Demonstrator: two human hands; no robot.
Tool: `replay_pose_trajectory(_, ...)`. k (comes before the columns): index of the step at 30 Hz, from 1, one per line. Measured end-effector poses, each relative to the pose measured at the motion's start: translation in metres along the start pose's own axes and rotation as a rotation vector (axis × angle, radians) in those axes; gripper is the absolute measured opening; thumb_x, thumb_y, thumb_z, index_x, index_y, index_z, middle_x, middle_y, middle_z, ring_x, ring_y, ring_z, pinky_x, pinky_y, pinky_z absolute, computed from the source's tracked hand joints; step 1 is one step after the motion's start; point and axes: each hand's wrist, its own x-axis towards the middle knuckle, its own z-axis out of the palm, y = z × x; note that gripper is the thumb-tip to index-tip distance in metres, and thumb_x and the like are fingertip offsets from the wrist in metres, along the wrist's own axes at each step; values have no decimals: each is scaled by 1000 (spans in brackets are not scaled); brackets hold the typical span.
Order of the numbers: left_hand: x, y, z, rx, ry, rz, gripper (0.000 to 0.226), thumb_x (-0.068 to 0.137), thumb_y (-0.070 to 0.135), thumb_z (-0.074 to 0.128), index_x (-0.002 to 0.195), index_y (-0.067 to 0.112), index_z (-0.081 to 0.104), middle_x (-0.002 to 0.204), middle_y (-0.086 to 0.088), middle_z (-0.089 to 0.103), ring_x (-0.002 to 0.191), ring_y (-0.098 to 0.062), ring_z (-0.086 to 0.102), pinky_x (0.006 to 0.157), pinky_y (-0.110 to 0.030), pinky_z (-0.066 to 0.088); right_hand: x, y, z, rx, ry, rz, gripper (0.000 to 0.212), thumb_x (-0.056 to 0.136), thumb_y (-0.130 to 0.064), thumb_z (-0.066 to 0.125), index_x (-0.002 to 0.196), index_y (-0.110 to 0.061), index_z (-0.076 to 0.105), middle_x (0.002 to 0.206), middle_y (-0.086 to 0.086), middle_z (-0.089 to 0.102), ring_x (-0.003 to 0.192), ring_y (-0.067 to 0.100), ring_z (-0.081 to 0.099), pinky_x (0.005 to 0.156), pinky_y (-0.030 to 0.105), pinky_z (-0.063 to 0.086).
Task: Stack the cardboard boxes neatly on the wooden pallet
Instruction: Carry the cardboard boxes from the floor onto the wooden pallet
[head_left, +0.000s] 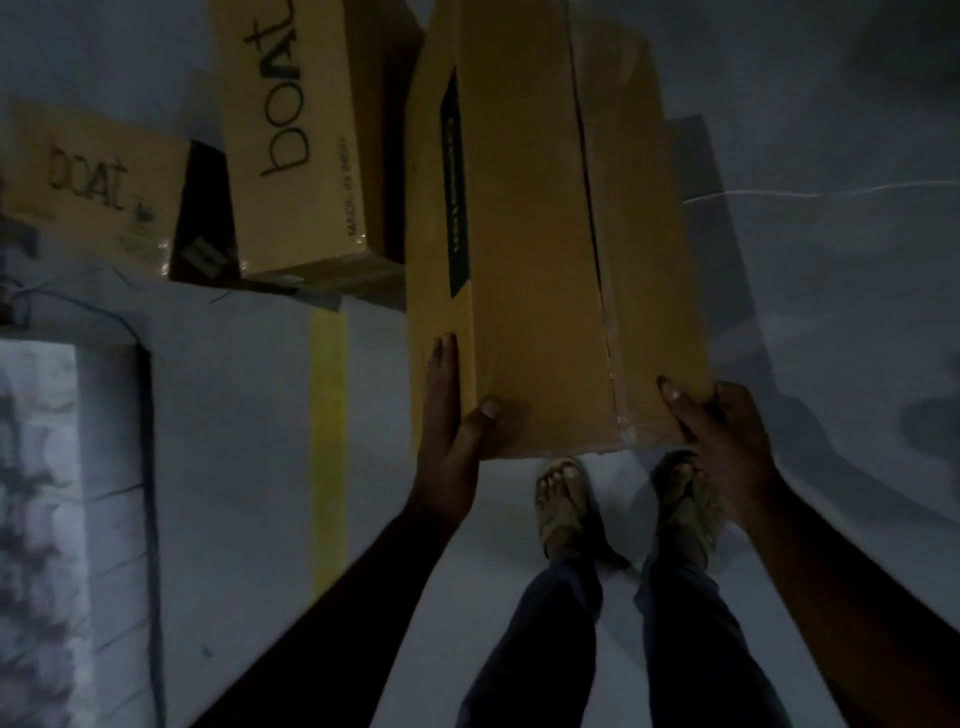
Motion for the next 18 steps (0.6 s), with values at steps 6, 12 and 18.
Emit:
replay_pose_trajectory(6, -107, 111, -32, -186, -85, -96, 96, 74, 53, 60, 160, 42, 18, 155, 8, 44, 133, -18, 51, 98, -30, 49, -169, -139, -25, 62, 176, -68, 62, 74, -34, 87, 125, -6, 62, 113, 1, 76, 102, 12, 74, 83, 28, 55)
replay_pose_trajectory(12, -208, 197, -71, -211, -175, 3, 87, 81, 58, 70, 155, 27, 38, 144, -1, 59, 126, -18, 62, 95, -30, 53, -335, -229, -38, 180, 349, -120, 43, 83, -24, 86, 118, -20, 60, 123, 2, 71, 104, 11, 72, 89, 33, 59)
replay_pose_trajectory(18, -281, 245, -103, -176, -396, 139, 90, 66, 63, 66, 145, 21, 54, 127, 15, 64, 106, 12, 60, 74, -7, 46, -489, -220, -27, 234, 618, -173, 52, 85, -36, 84, 125, -20, 55, 122, 5, 68, 108, 24, 68, 87, 46, 61)
